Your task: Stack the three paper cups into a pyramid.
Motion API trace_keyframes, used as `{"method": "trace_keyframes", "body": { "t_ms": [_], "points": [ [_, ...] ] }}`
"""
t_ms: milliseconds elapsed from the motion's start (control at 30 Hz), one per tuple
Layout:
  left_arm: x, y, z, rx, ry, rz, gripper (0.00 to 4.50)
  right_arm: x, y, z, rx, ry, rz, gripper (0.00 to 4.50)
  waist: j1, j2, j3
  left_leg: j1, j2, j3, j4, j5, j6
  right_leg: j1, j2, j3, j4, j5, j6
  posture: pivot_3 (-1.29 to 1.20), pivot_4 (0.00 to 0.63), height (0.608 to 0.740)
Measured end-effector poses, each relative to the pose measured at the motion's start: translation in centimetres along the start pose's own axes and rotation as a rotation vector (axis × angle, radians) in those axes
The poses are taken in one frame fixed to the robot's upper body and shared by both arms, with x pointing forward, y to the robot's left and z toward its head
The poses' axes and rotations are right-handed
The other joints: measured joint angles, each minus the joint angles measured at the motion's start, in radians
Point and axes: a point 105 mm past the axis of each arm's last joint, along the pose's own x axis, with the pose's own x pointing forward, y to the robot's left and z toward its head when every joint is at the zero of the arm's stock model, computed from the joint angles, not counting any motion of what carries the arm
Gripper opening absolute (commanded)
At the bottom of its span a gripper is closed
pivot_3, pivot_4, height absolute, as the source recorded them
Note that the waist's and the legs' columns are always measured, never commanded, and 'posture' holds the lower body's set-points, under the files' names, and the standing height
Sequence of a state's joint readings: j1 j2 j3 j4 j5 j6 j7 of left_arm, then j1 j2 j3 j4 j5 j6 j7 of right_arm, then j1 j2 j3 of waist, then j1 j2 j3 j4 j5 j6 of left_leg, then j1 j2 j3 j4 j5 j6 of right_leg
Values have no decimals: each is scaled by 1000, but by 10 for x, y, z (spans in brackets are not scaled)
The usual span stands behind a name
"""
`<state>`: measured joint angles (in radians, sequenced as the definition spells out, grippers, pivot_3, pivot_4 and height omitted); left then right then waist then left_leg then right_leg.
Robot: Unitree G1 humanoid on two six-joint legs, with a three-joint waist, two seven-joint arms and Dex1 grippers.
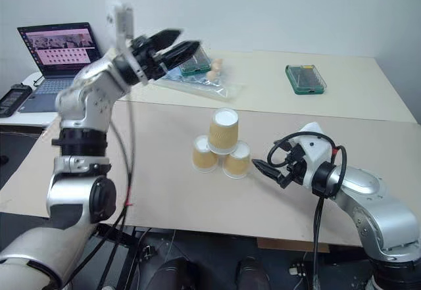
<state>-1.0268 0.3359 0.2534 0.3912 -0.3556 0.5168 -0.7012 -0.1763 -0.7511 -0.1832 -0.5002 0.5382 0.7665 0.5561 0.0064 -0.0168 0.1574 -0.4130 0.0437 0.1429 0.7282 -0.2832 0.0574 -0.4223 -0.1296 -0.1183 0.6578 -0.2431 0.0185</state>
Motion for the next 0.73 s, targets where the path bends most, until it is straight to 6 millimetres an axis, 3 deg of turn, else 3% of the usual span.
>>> {"method": "trace_keyframes", "body": {
  "t_ms": [67, 167, 367, 433, 533, 733],
  "points": [
    [-30, 33, -38, -24, 75, 228, 4438, -1, -18, -11, 6, 43, -92, 4500, 1, 0, 0, -1, 0, 0, 0, 0, 0, -1, 0, 0, 0, 0, 0, 0, 150, 706],
    [-82, 65, -74, -57, 133, 499, 4438, -5, -48, -33, 17, 123, -239, 4500, 2, -2, 1, -3, 0, 0, 0, 0, 0, -2, 0, -1, 1, 0, 0, 0, 150, 706],
    [-159, 79, -114, 37, 219, 799, 4438, 2, -94, -51, 7, 144, -552, 4500, 5, -2, 1, -2, 0, 1, 1, 0, -1, -1, -1, -1, 1, 0, 0, 0, 150, 706],
    [-168, 75, -125, 37, 231, 828, 4438, 10, -95, -54, 42, 102, -608, 4500, 8, -2, 1, -2, 0, 0, 1, 1, -2, -1, -1, -2, 2, 0, 0, 0, 150, 706],
    [-177, 75, -127, 55, 201, 881, 4438, 16, -96, -64, 87, 48, -679, 4500, 6, -2, 1, -1, 0, 1, 1, 1, -2, -1, -2, -1, 4, 0, 0, 0, 150, 706],
    [-191, 80, -123, 90, 153, 966, 4438, 6, -108, -72, 120, -7, -775, 4500, -4, -2, 1, -1, 0, 1, 1, 1, -2, -2, -2, -1, 4, 0, 0, 0, 150, 706]
  ]
}}
